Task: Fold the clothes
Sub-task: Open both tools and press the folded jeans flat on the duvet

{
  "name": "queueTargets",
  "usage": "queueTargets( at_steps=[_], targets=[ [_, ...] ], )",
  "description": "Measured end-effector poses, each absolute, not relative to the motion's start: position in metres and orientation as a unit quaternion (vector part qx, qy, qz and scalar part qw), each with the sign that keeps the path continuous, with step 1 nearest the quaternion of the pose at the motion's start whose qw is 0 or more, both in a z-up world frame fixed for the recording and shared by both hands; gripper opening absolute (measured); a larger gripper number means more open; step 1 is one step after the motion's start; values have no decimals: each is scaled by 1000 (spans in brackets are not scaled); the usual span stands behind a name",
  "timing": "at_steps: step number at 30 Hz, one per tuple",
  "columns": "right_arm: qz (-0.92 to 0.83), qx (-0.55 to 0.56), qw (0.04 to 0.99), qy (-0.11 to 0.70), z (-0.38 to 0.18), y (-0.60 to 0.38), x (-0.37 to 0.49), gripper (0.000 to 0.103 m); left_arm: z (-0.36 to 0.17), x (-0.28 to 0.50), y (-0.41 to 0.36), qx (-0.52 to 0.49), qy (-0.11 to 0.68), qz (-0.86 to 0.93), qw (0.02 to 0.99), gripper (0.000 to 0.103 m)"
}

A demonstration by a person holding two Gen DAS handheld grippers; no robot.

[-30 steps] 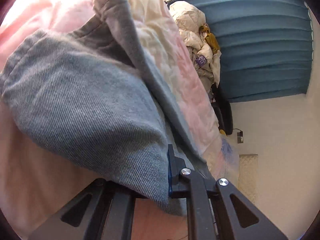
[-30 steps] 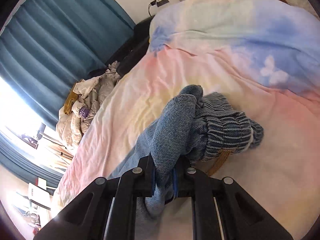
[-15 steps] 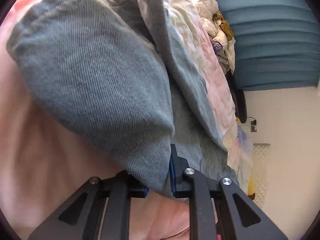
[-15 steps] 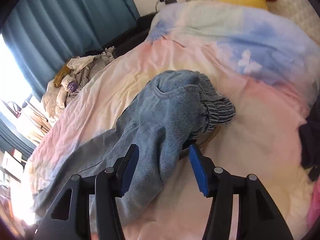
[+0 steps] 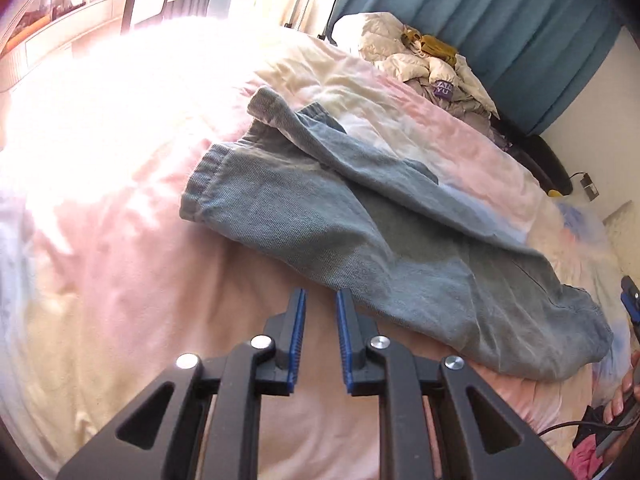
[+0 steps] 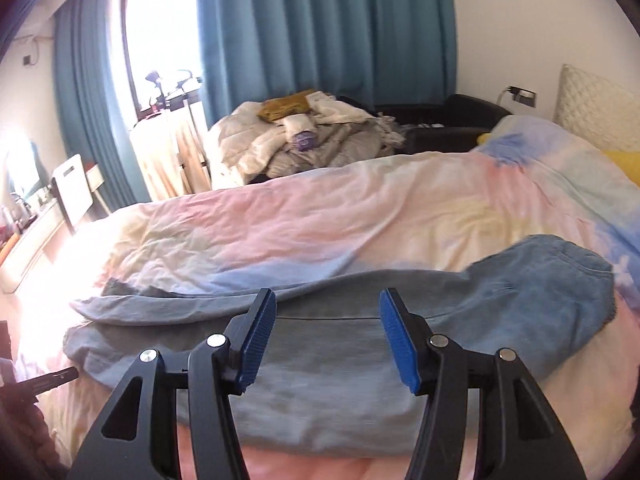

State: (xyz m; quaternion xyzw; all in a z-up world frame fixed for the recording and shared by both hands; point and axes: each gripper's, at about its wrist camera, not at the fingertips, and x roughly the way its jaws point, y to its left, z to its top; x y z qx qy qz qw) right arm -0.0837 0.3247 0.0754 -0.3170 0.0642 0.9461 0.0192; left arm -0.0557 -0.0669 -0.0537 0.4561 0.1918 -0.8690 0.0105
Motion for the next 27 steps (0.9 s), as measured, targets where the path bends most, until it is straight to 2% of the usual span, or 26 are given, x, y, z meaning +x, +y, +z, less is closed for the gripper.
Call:
queueTargets(
  at_steps=[4, 9, 12, 13, 16, 23, 27],
  targets=[
    [955, -294, -15, 22, 61, 246, -91, 52, -50, -51, -73, 444, 173, -879, 24, 15],
    [950, -307, -59, 18, 27, 183, -97, 45, -51, -56, -76, 437, 156, -885, 26, 15],
    [939, -335, -65, 36, -8, 174, -102, 23, -56, -75, -72, 437, 149, -887, 35, 15],
    [935, -348, -57, 32, -19, 172, -102, 22, -57, -83, -73, 438, 147, -886, 36, 15],
    [920, -388, -51, 20, -45, 171, -107, 22, -60, -114, -75, 439, 156, -884, 30, 15],
    [904, -419, -39, 79, -63, 188, -129, 22, -81, -170, -62, 478, 108, -872, 6, 15],
    [899, -426, -37, 91, -73, 191, -139, 22, -66, -180, -60, 481, 98, -871, 0, 15]
  ],
)
